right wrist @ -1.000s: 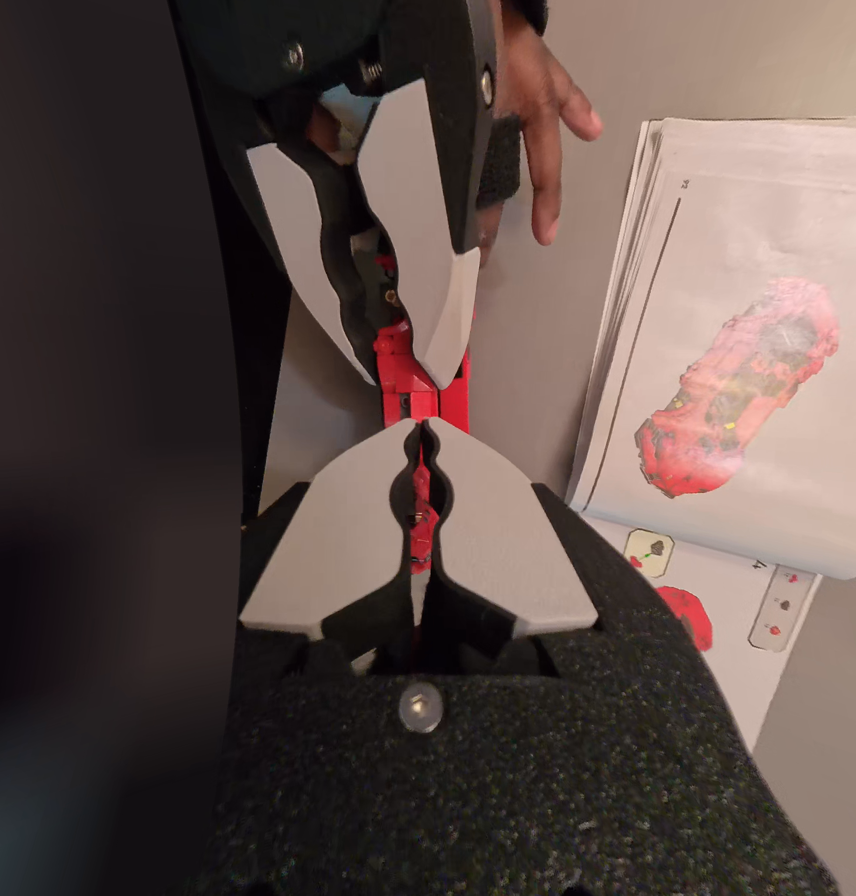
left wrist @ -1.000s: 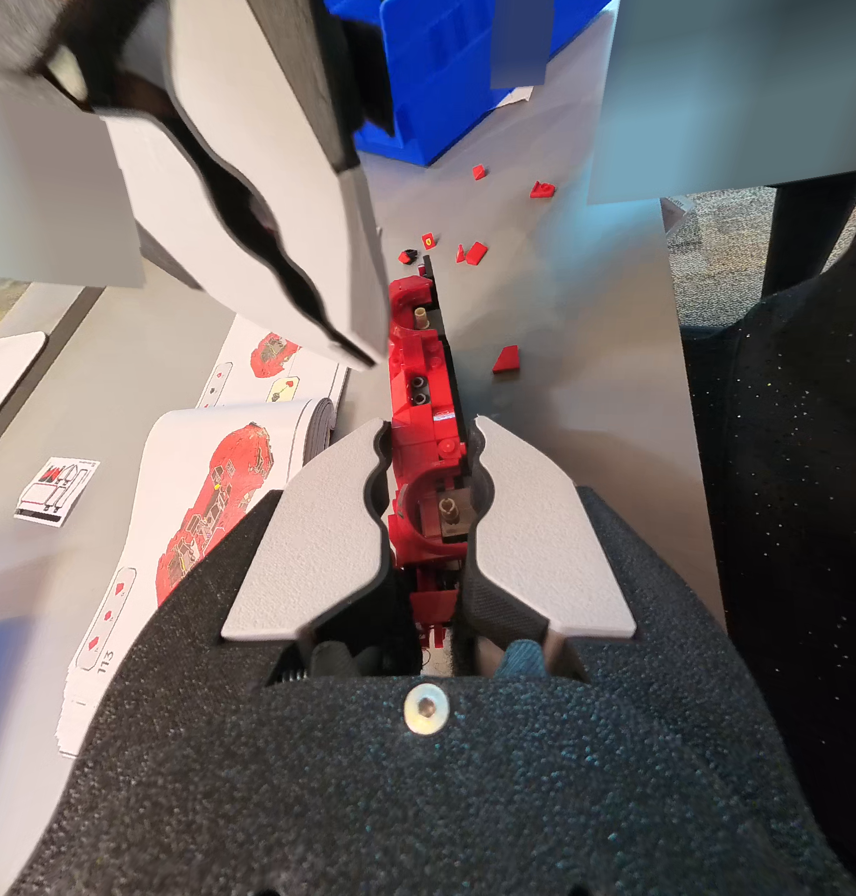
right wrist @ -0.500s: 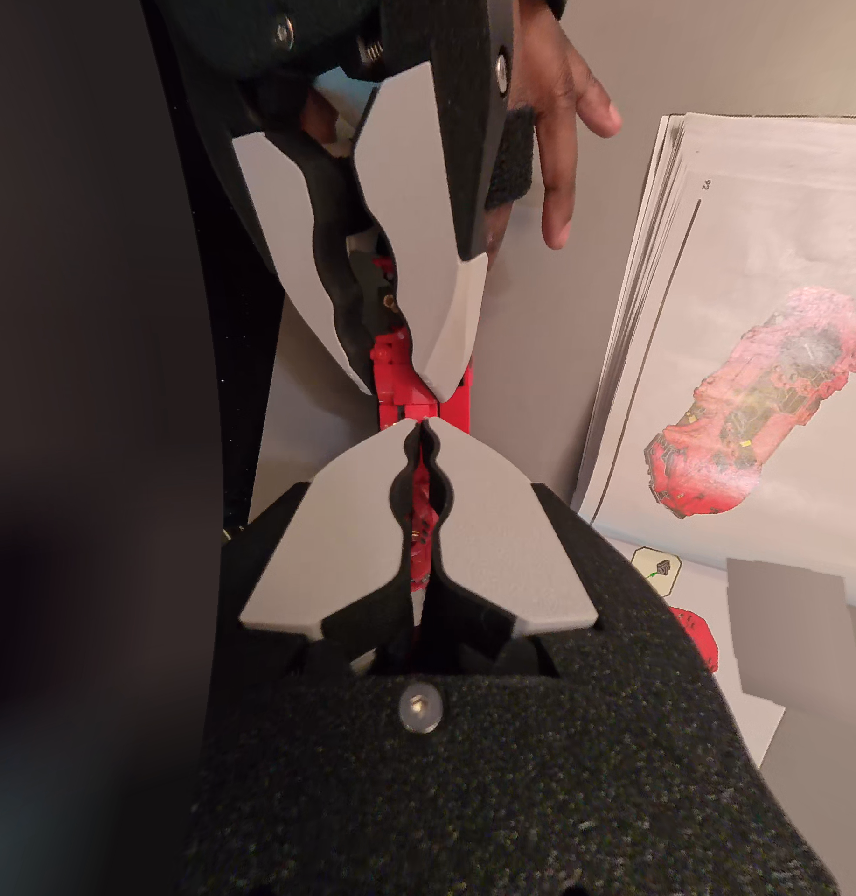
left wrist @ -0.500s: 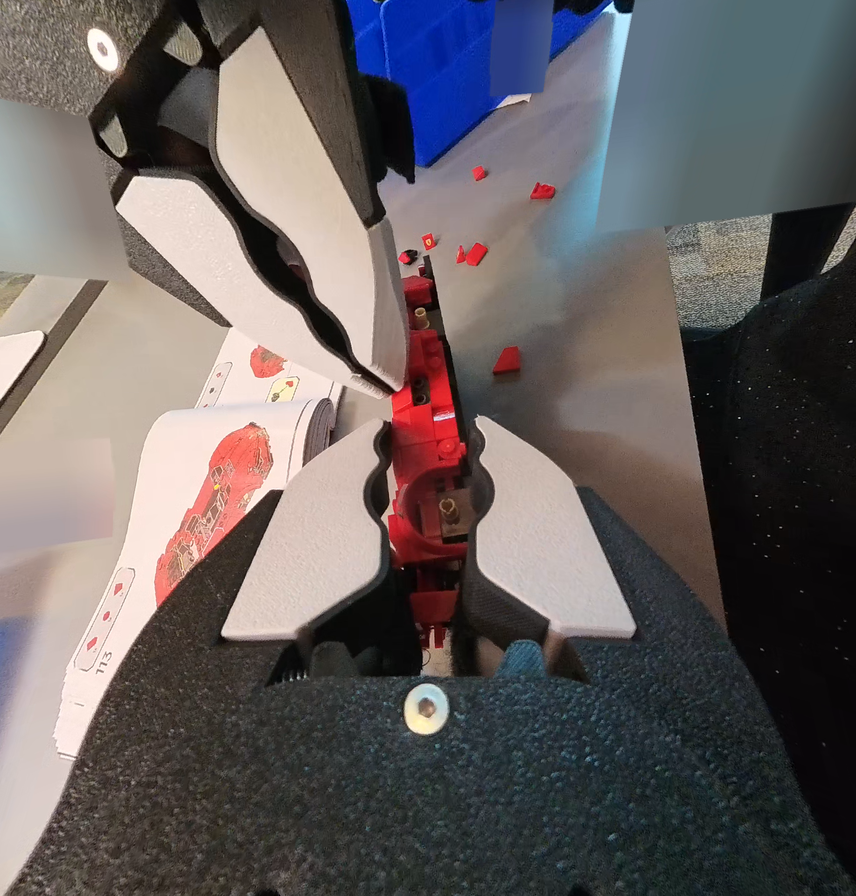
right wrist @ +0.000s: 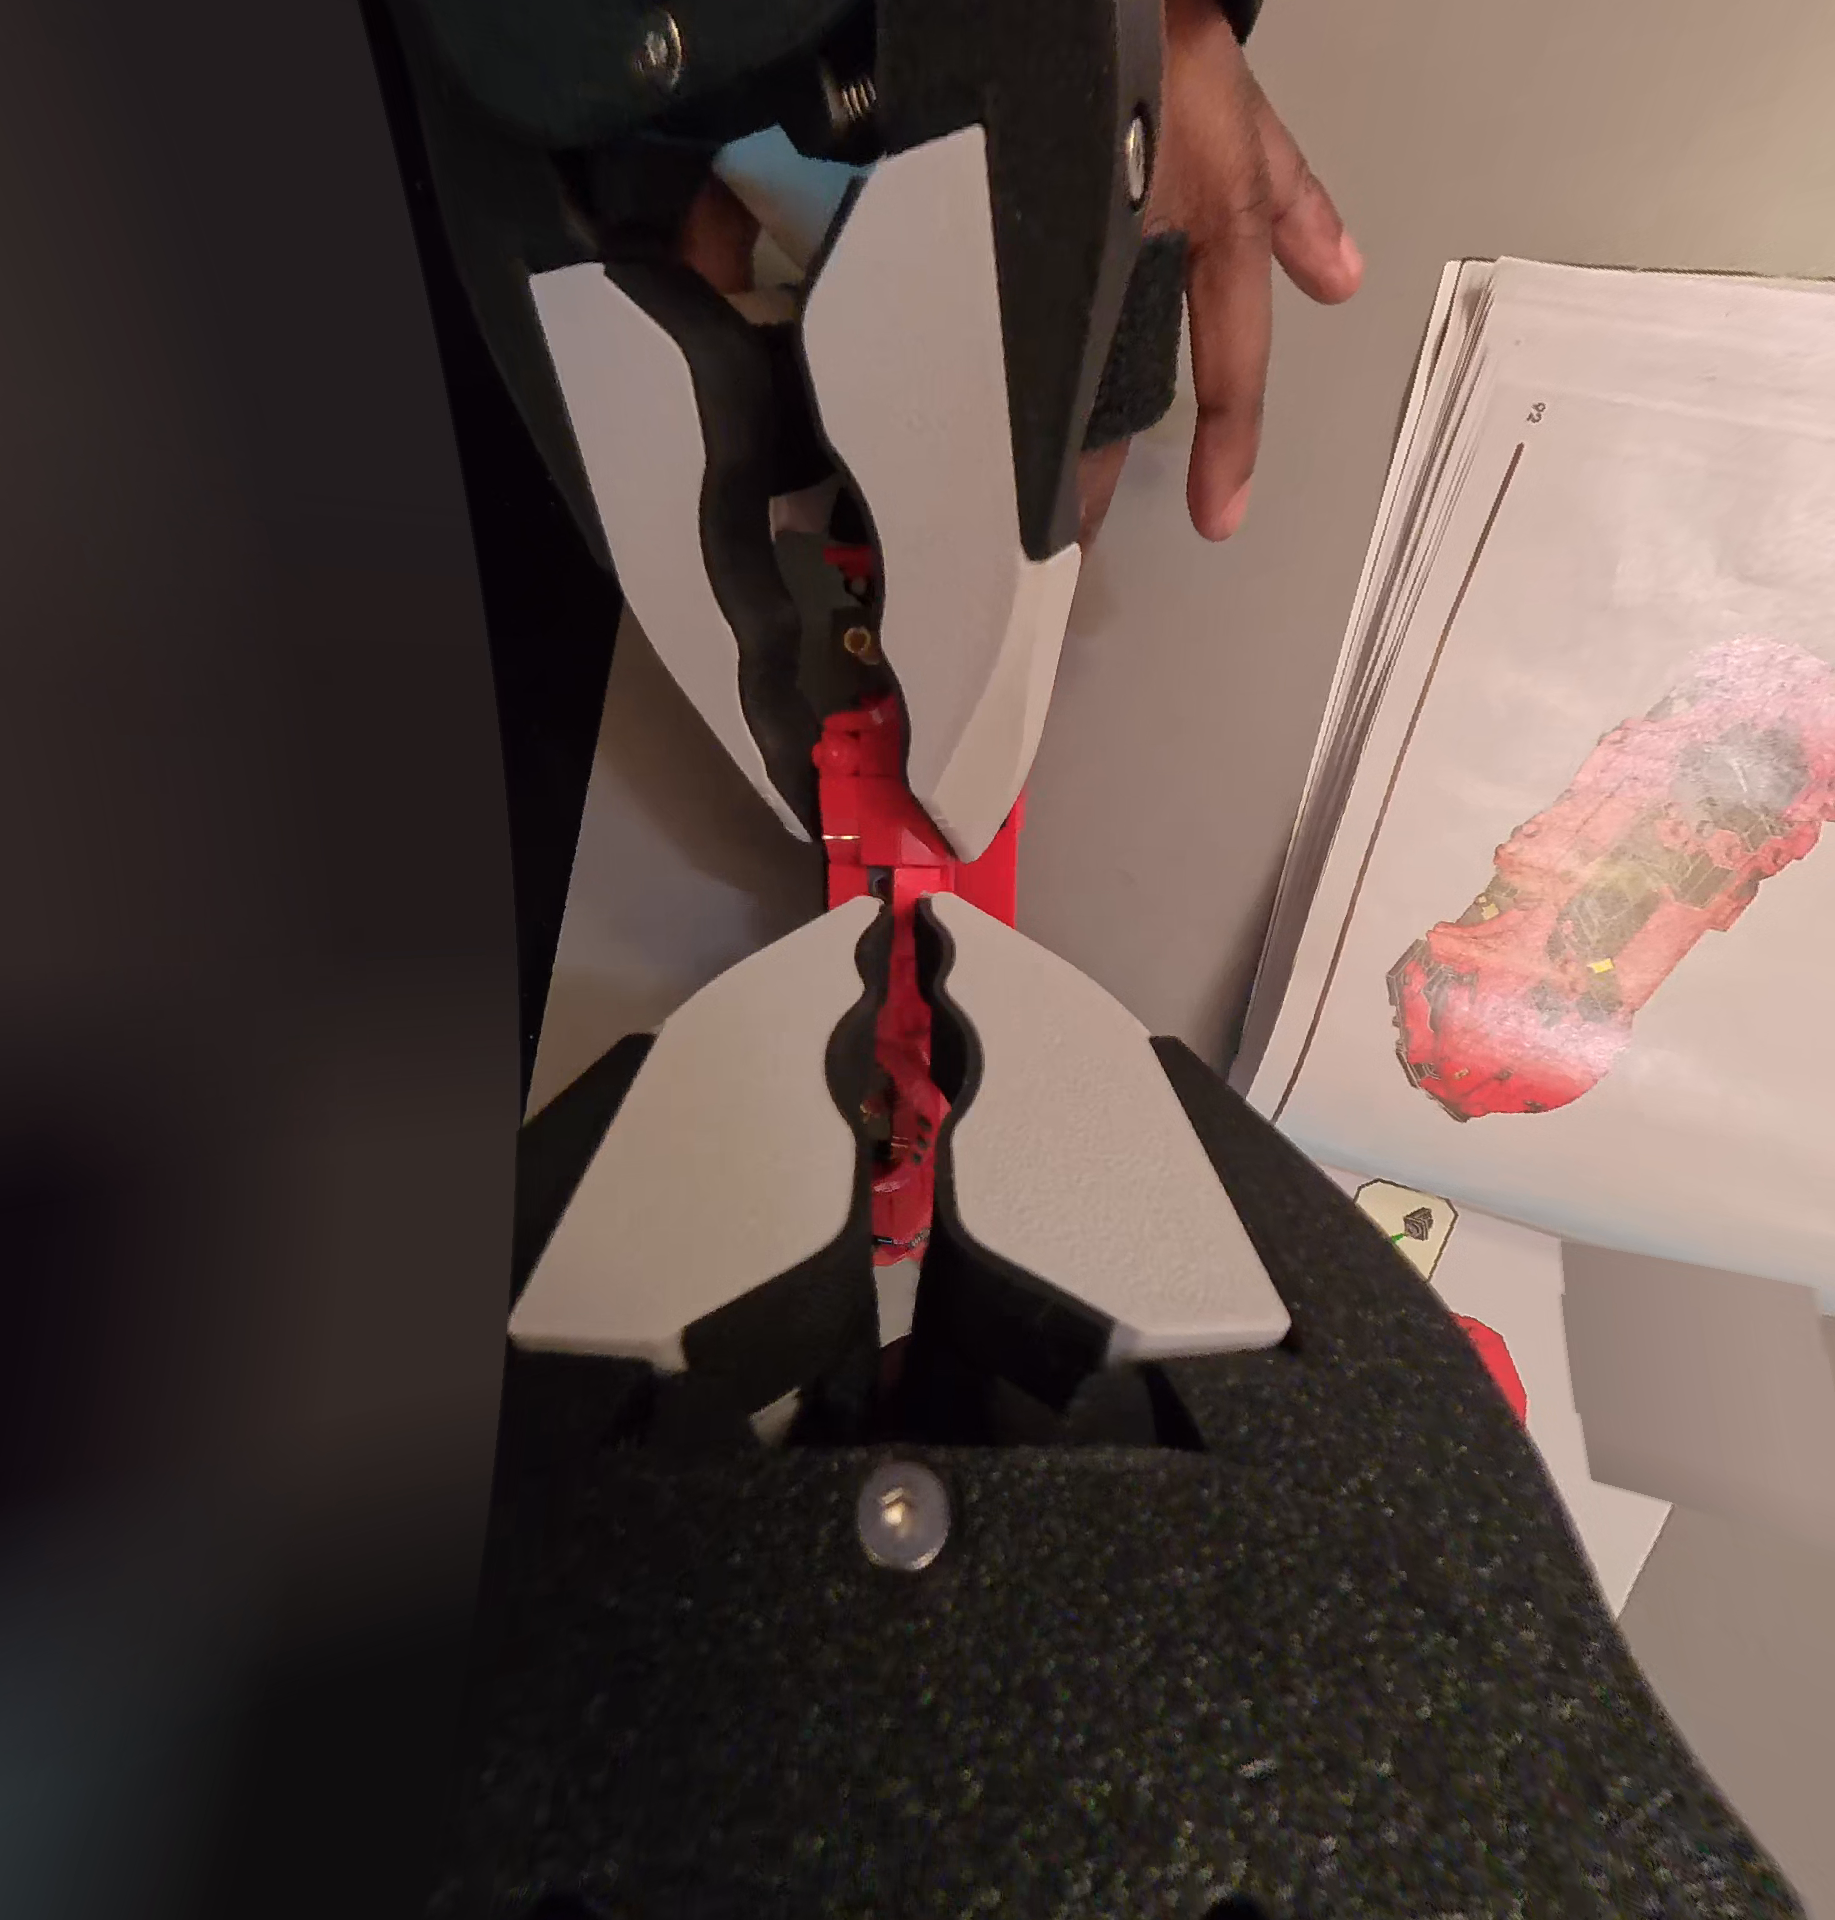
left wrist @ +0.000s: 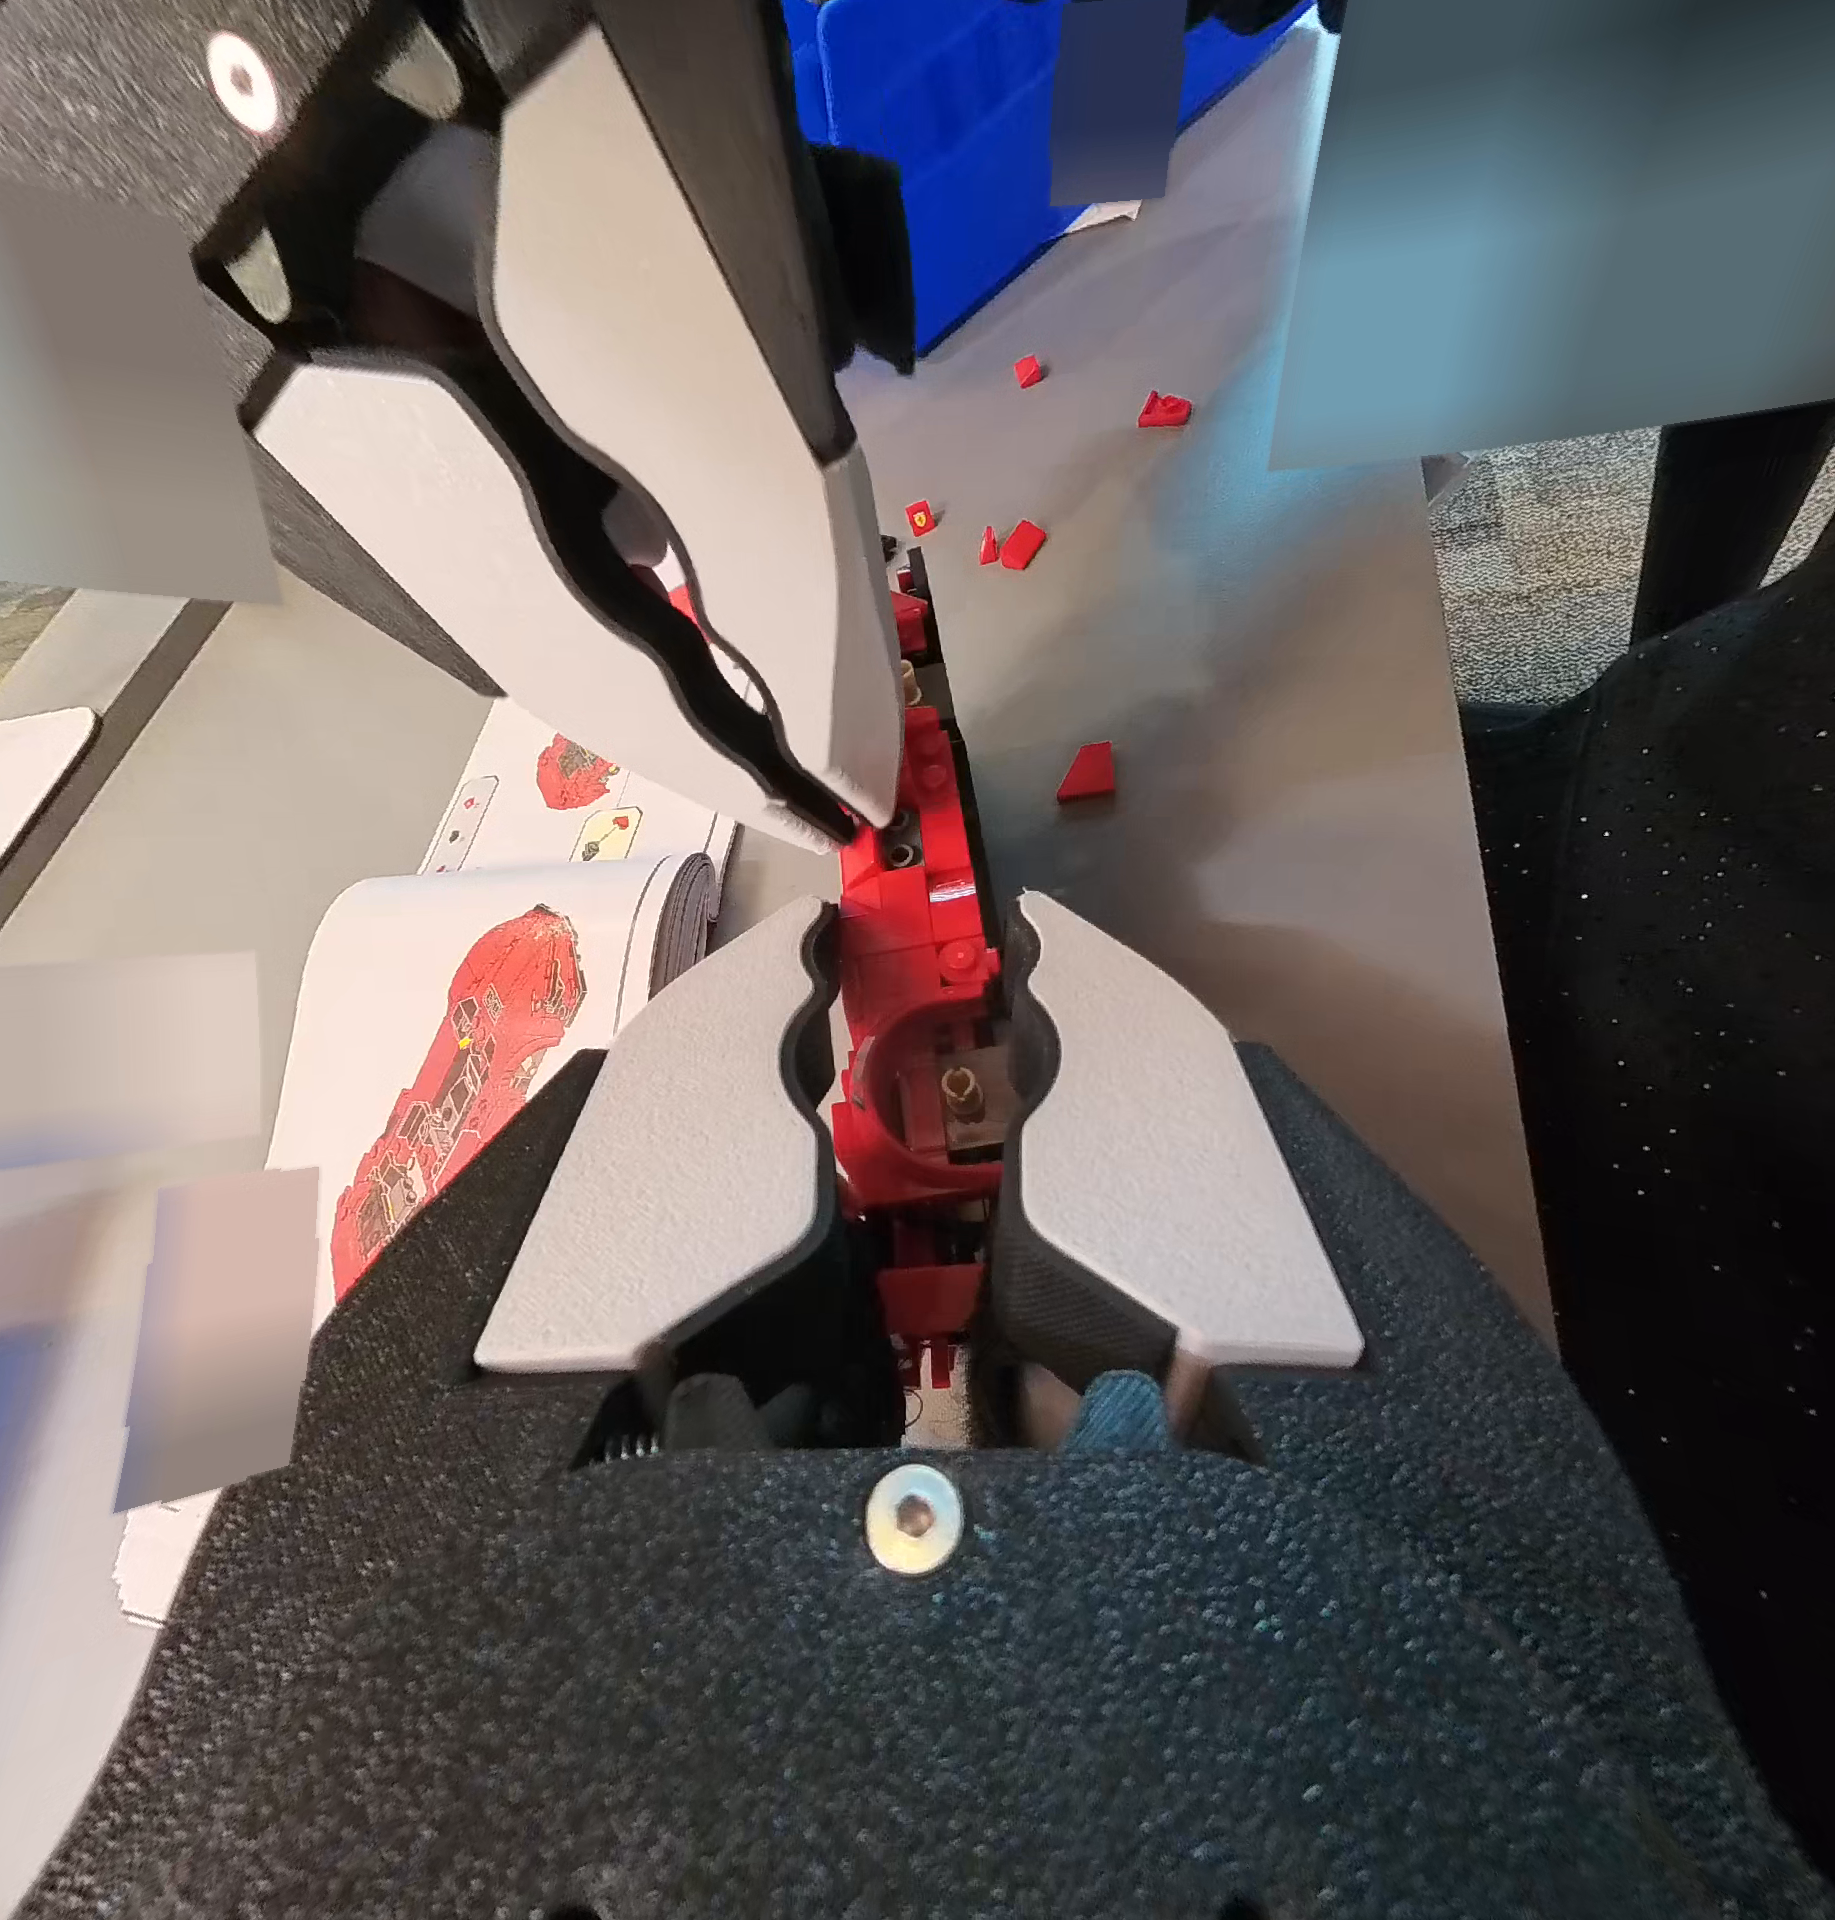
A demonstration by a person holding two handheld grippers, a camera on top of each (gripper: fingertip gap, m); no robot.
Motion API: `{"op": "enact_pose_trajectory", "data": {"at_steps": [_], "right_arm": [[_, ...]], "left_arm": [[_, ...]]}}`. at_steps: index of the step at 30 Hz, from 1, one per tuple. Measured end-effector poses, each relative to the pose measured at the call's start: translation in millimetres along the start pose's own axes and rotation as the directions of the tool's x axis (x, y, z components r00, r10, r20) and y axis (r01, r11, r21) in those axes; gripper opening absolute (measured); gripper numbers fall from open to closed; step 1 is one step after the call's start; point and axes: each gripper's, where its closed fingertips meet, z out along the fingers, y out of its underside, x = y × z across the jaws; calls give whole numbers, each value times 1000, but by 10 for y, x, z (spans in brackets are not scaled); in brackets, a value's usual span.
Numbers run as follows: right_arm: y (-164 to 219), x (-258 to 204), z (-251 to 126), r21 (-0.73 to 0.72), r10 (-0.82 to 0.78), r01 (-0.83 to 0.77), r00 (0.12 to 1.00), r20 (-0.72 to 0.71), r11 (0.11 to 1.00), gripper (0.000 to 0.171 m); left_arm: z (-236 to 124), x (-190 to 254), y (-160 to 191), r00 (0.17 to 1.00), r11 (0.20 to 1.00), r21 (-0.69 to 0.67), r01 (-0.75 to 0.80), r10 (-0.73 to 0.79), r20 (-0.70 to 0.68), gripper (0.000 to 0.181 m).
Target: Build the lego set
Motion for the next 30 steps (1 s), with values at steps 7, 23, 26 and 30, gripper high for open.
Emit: {"op": "enact_pose_trajectory", "data": {"at_steps": [7, 23, 26, 30], "right_arm": [[1, 14, 7, -7, -1, 1, 1000, -5, 1000, 3], [-15, 8, 20, -22, -2, 2, 1000, 9, 1000, 2], [-13, 4, 12, -19, -4, 5, 1000, 14, 1000, 2], [-22, 9, 15, -10, 2, -2, 1000, 23, 1000, 1]], "left_arm": [[2, 5, -2, 1000, 1000, 0, -1, 1, 0, 30], [10, 2, 3, 1000, 1000, 0, 3, -3, 2, 30], [13, 9, 0, 1000, 1000, 0, 4, -4, 2, 30], [2, 8, -2, 1000, 1000, 1, 6, -6, 1, 30]]}}
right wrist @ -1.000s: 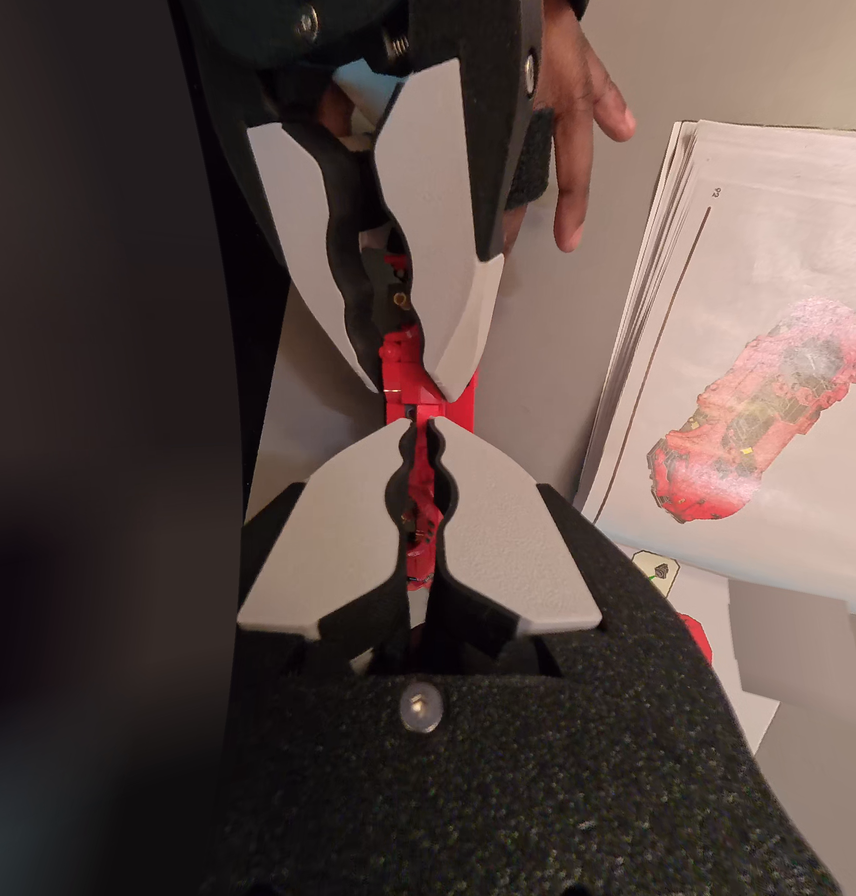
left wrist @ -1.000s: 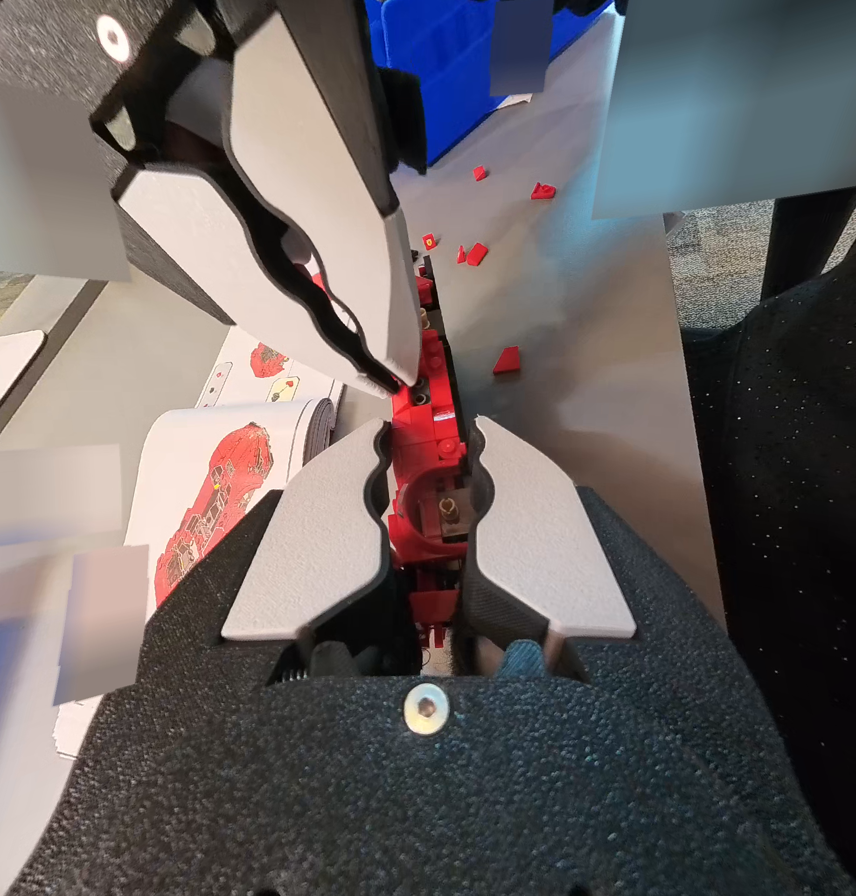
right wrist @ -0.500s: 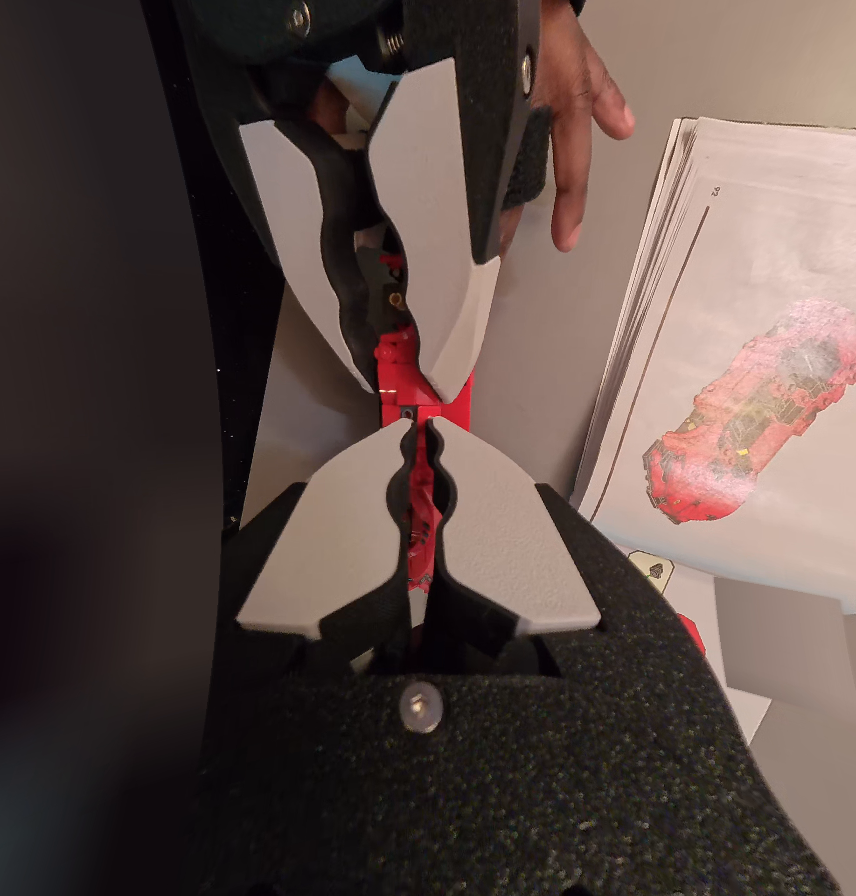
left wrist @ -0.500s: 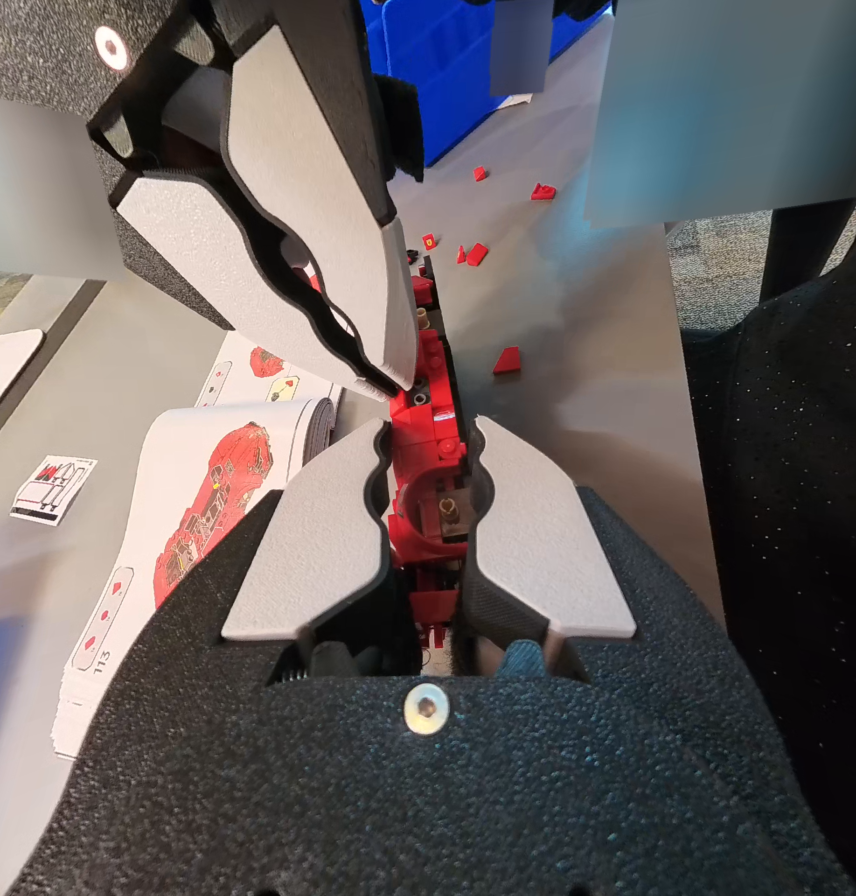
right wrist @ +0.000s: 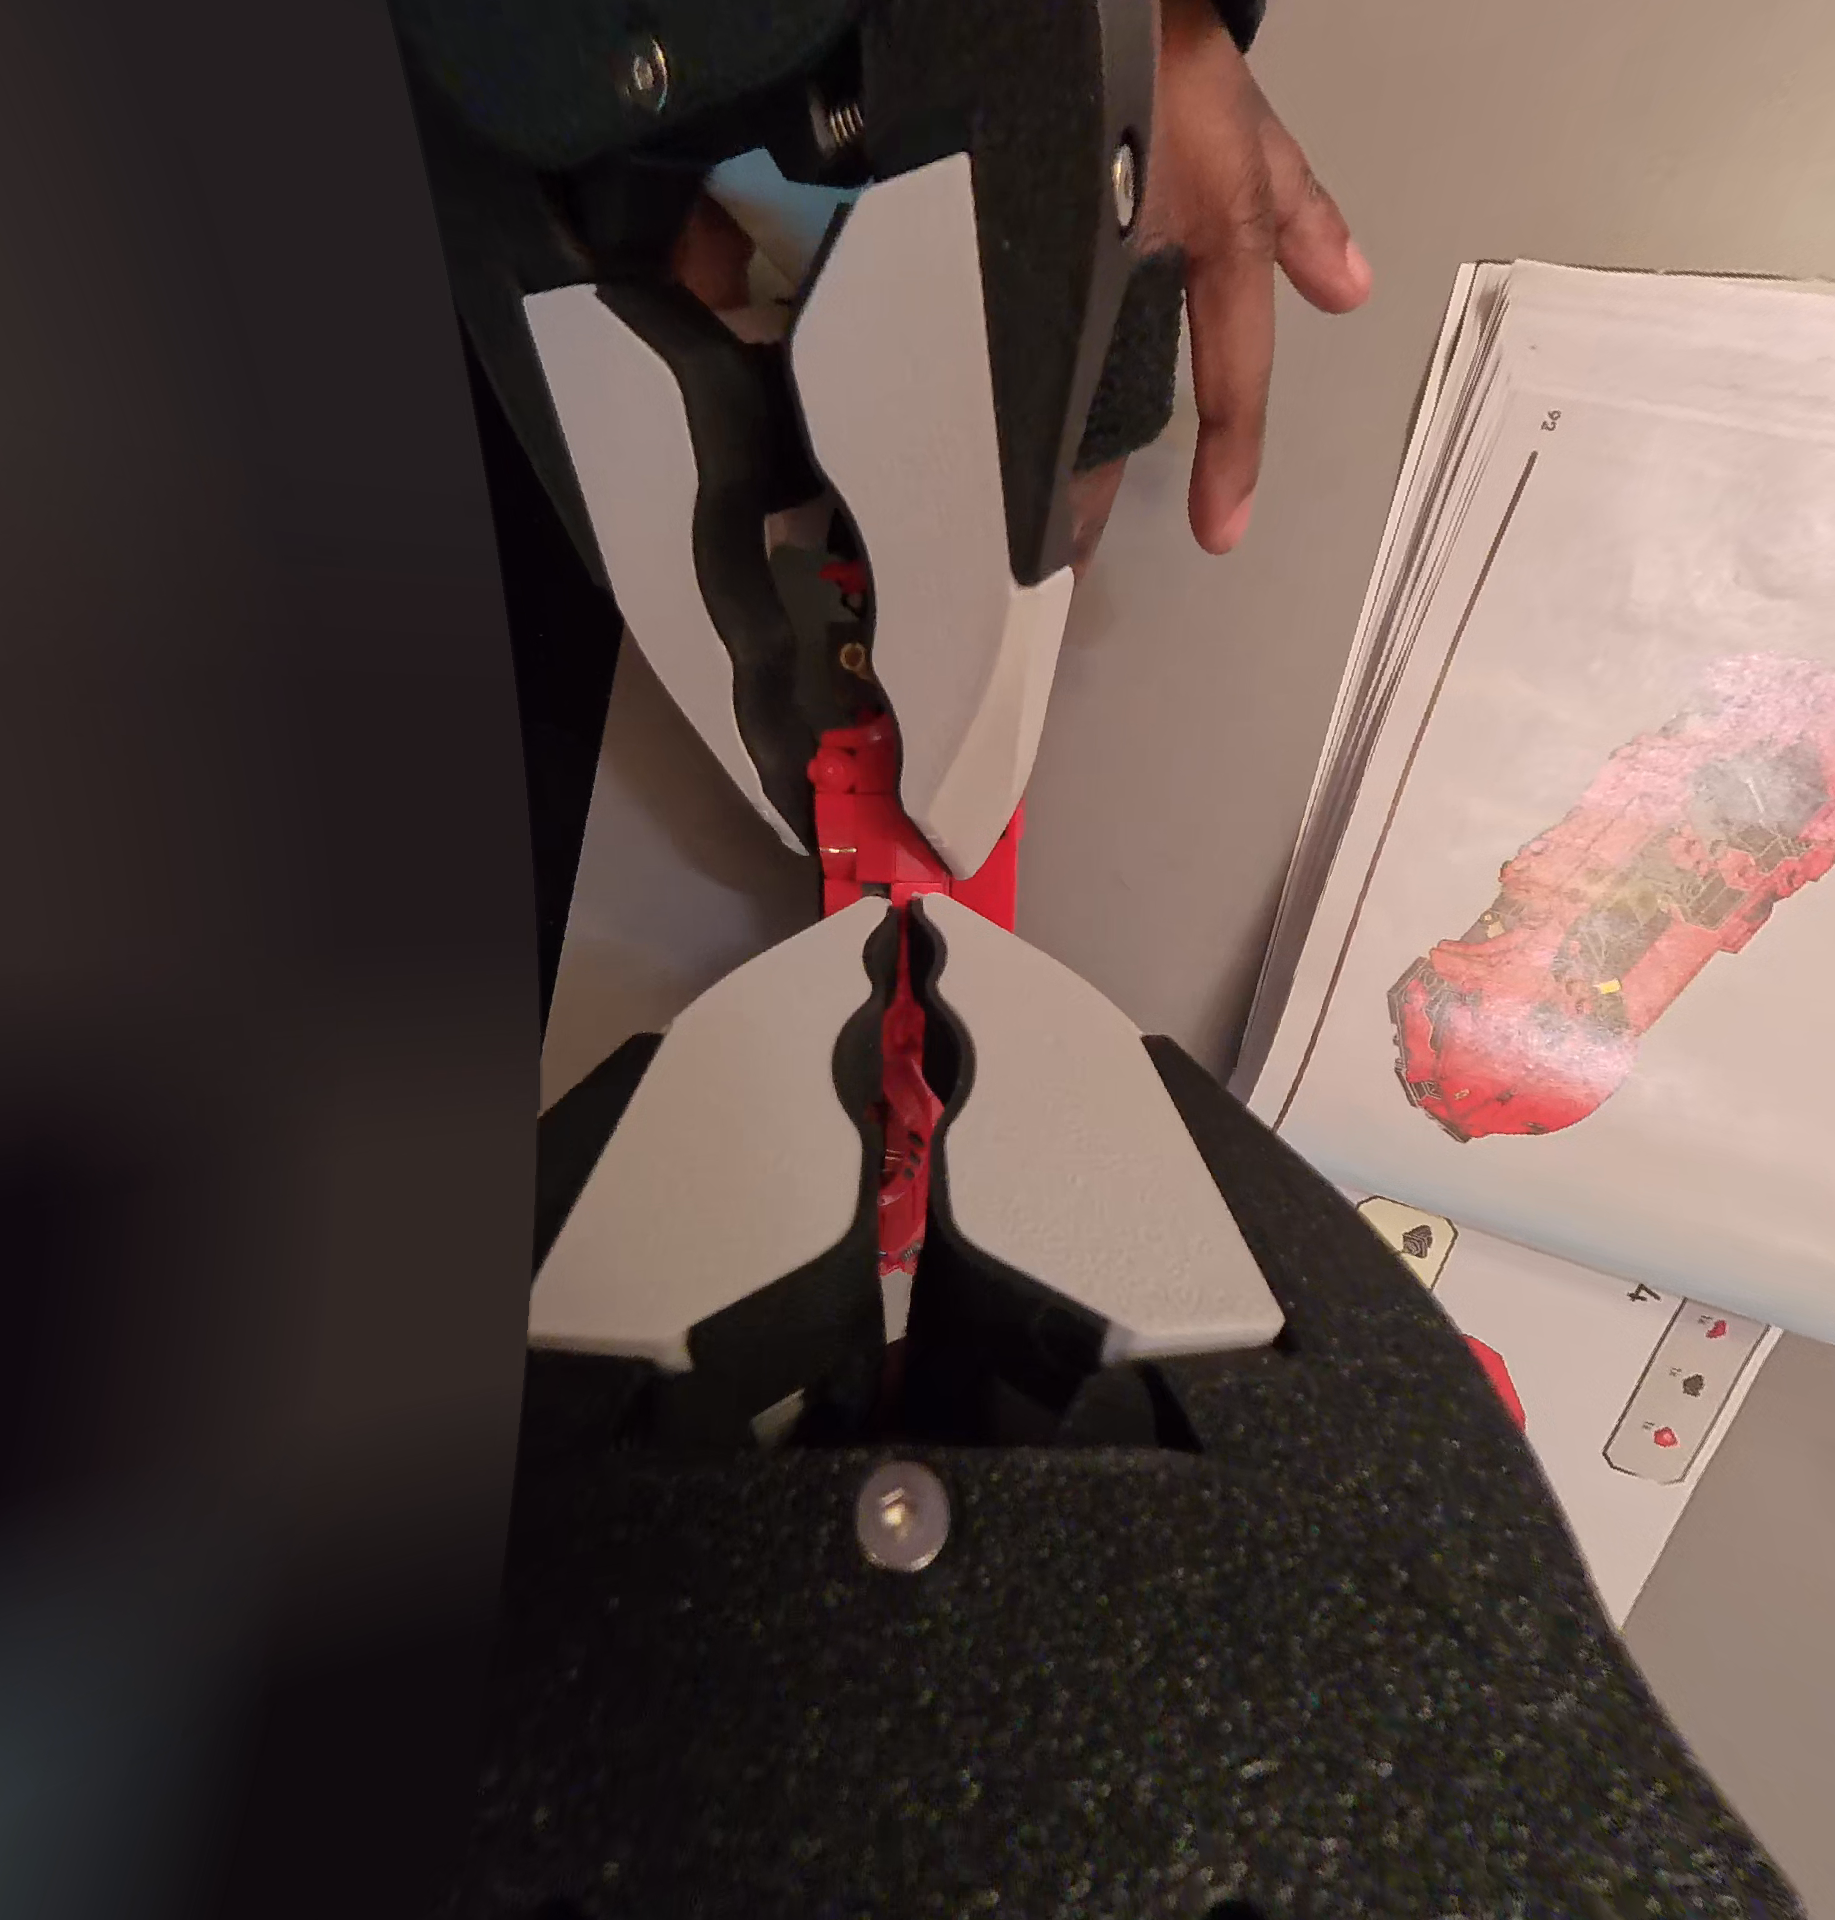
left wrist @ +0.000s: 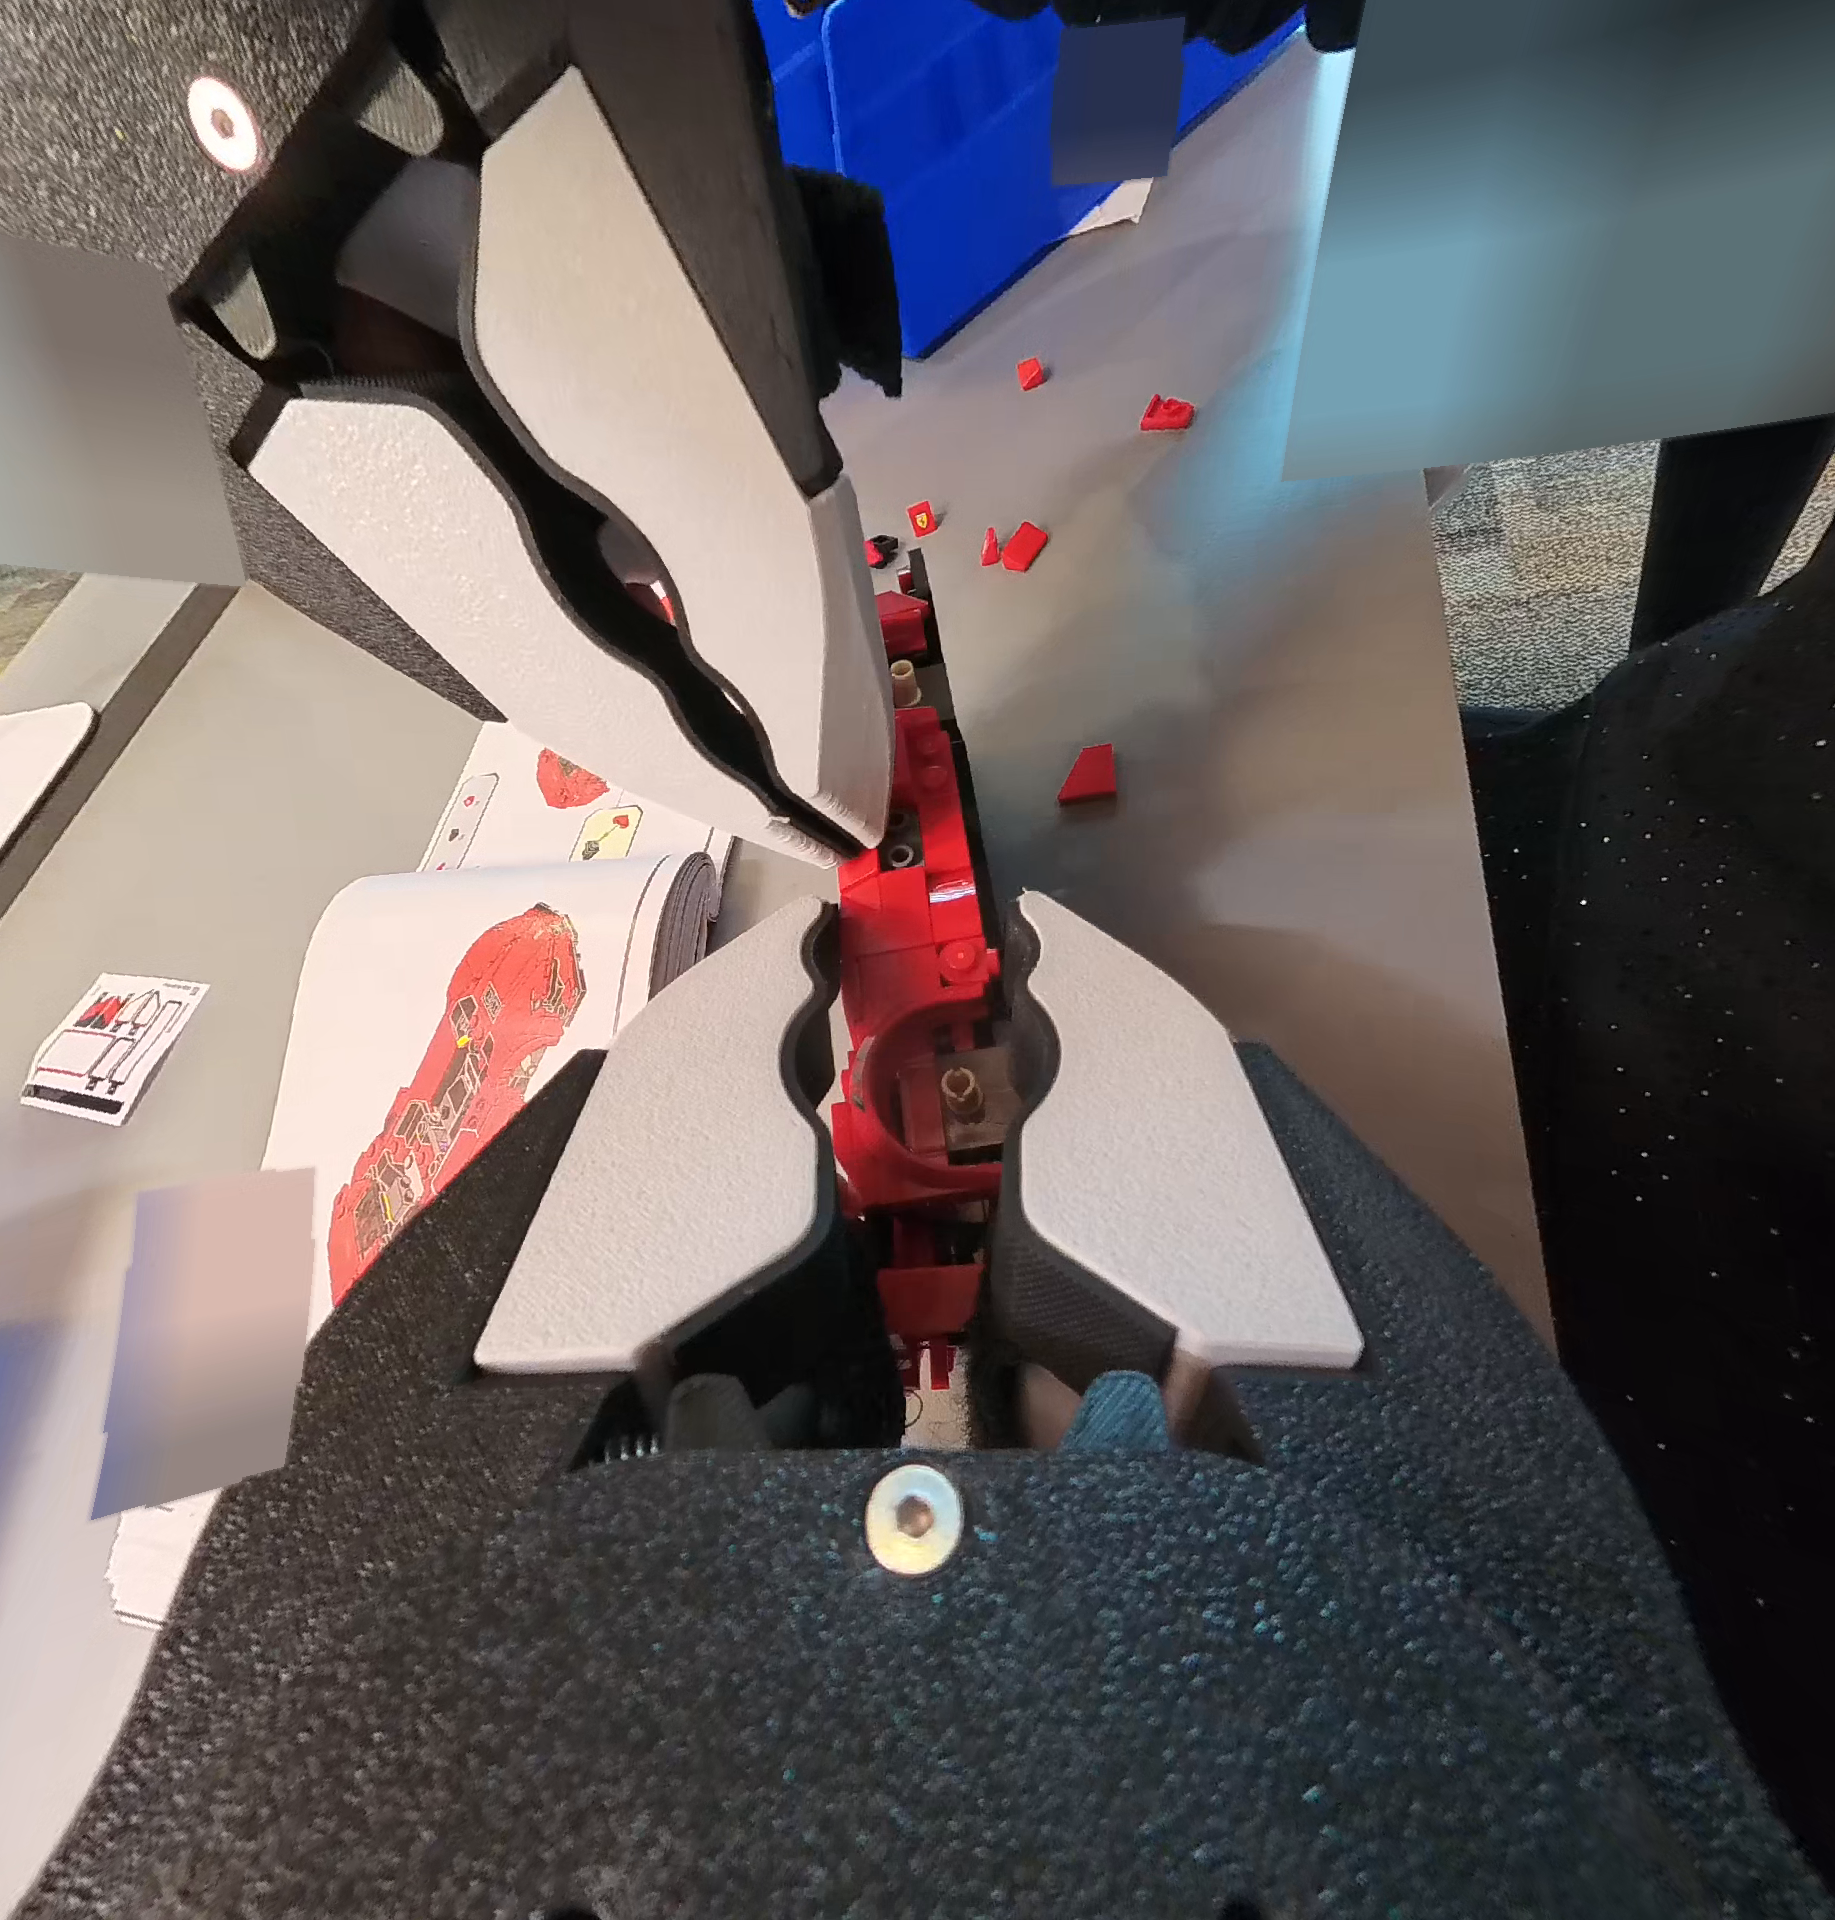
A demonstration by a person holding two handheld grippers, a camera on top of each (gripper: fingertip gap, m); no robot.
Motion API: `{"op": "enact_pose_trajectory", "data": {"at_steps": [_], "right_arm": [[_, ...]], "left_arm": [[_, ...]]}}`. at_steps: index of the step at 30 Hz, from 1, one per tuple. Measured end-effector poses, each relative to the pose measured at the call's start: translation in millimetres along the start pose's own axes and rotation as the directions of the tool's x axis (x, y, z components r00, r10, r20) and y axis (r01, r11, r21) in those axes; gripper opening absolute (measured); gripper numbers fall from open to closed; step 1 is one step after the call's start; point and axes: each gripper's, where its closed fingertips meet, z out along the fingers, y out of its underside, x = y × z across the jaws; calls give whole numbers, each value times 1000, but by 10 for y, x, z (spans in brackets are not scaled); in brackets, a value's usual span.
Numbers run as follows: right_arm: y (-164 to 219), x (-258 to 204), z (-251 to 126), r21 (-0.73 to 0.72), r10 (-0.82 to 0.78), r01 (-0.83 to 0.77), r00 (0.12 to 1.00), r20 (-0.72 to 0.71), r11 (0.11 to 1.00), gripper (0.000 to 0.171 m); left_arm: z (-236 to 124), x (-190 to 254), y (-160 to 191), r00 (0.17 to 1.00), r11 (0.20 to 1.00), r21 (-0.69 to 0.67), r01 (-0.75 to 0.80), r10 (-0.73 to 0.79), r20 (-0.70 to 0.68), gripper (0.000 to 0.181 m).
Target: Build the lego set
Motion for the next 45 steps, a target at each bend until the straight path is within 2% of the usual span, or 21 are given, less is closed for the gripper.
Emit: {"op": "enact_pose_trajectory", "data": {"at_steps": [3, 10, 12, 14, 18, 21, 24, 27, 37, 45], "right_arm": [[-2, -1, -1, 9, -2, 2, 1000, 7, 1000, 2], [0, -89, -51, 67, -49, 49, 999, 6, 997, 24], [-14, -84, -53, 114, -99, 106, 993, -67, 988, 43], [-23, -104, -83, 159, -154, 185, 970, -189, 970, 47], [-35, -76, -89, 184, -235, 371, 829, -507, 910, 39], [9, -64, -16, 97, -284, 452, 699, -656, 887, 37], [13, -27, 33, -3, -330, 488, 586, -740, 873, 35], [26, 23, 82, -106, -388, 506, 494, -778, 856, 33], [27, 34, 96, -205, -449, 507, 426, -785, 838, 32], [37, 42, 96, -192, -435, 479, 470, -768, 856, 31]], "left_arm": [[2, -5, 4, 1000, 1000, 1, 1, -1, 1, 30], [-6, -5, 6, 1000, 1000, 3, 2, -2, 0, 30], [-5, -5, 0, 1000, 1000, 5, 4, -4, 0, 30], [-2, -5, 3, 1000, 1000, 6, 6, -6, -1, 30], [-1, -14, 18, 1000, 1000, 6, 6, -6, -2, 30], [-4, -7, 19, 1000, 1000, 4, 6, -6, -3, 30], [-6, -4, 13, 1000, 1000, 0, 5, -5, -2, 30], [-4, -5, 6, 1000, 1000, -2, 7, -7, -1, 30], [-9, -37, 15, 1000, 1000, -1, 28, -28, -8, 29], [-3, -37, 15, 999, 999, -2, 32, -32, -14, 29]]}}
